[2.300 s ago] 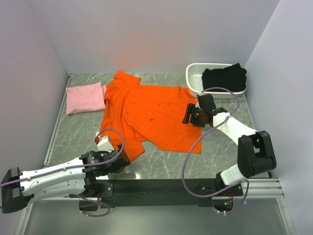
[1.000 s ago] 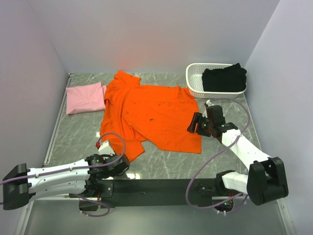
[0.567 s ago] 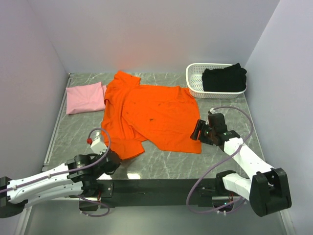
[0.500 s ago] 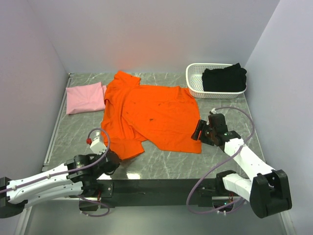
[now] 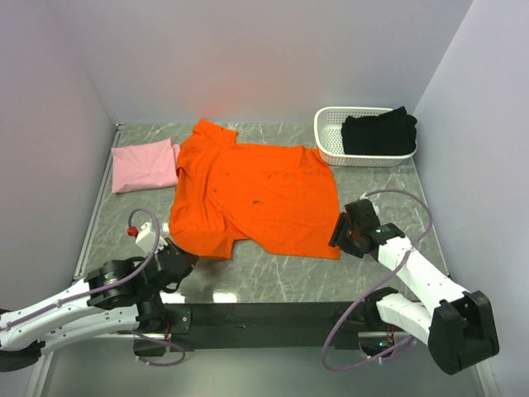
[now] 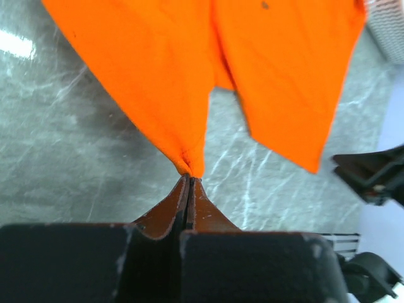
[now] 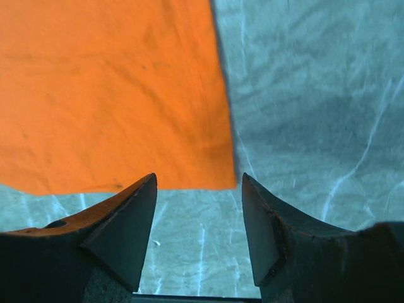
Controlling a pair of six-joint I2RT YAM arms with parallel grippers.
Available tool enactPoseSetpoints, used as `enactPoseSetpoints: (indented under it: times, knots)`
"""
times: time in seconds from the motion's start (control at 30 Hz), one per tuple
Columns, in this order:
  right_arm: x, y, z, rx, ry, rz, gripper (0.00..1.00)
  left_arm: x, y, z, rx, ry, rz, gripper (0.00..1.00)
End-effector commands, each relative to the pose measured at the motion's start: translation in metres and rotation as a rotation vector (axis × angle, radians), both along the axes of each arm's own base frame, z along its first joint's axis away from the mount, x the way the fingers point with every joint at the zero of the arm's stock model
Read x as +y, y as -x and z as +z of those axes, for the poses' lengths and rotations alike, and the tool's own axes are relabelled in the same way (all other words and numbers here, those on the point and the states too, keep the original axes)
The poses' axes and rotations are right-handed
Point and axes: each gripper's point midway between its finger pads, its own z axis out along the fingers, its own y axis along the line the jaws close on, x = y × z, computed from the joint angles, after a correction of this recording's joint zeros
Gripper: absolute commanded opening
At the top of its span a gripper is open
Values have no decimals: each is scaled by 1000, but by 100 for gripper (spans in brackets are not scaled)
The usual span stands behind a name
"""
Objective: Fold and stack the t-shirts
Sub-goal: Flatten the tshirt out
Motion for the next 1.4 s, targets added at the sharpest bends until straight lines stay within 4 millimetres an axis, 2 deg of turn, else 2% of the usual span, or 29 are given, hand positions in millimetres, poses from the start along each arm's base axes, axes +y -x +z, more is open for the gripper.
enactPoseSetpoints:
  times: [0.0, 0.33, 0.5, 0.53, 0.6, 0.73, 0.8, 0.9, 0.97, 1.0, 1.13, 1.2, 1.37]
  knots:
    - [-7, 13, -12, 59, 53, -52, 63, 11, -3, 15, -56, -8, 6, 1]
    - [3, 17, -34, 108, 40, -74, 59, 16, -1, 29, -87, 54, 3, 1]
    - [2, 17, -37, 122, 78, -80, 50, 13, -1, 28, -82, 46, -9, 0]
    - [2, 17, -37, 122, 78, -82, 43, 13, 0, 28, -82, 45, -13, 1]
    - [0, 18, -36, 118, 87, -90, 36, 11, 0, 27, -80, 40, -21, 1]
    - [-2, 20, -35, 118, 99, -97, 15, 9, 1, 28, -79, 43, -34, 0]
    - [-4, 23, -35, 126, 110, -97, 1, 9, 1, 30, -85, 45, -45, 1]
    - [-8, 29, -31, 140, 137, -94, 0, 7, 4, 31, -78, 38, -68, 1]
    - [-8, 30, -20, 119, 150, -90, 0, 6, 5, 31, -73, 34, -82, 1]
    - [-10, 38, -18, 138, 157, -93, 0, 4, 7, 31, -66, 40, -95, 0]
    - [-7, 44, 8, 85, 119, -90, 0, -1, 10, 29, -58, 36, -123, 1]
    - [-11, 50, 15, 79, 121, -99, 0, -3, 12, 28, -50, 40, -140, 1]
    - [-17, 65, 18, 100, 131, -99, 0, -13, 20, 26, -26, 74, -199, 1]
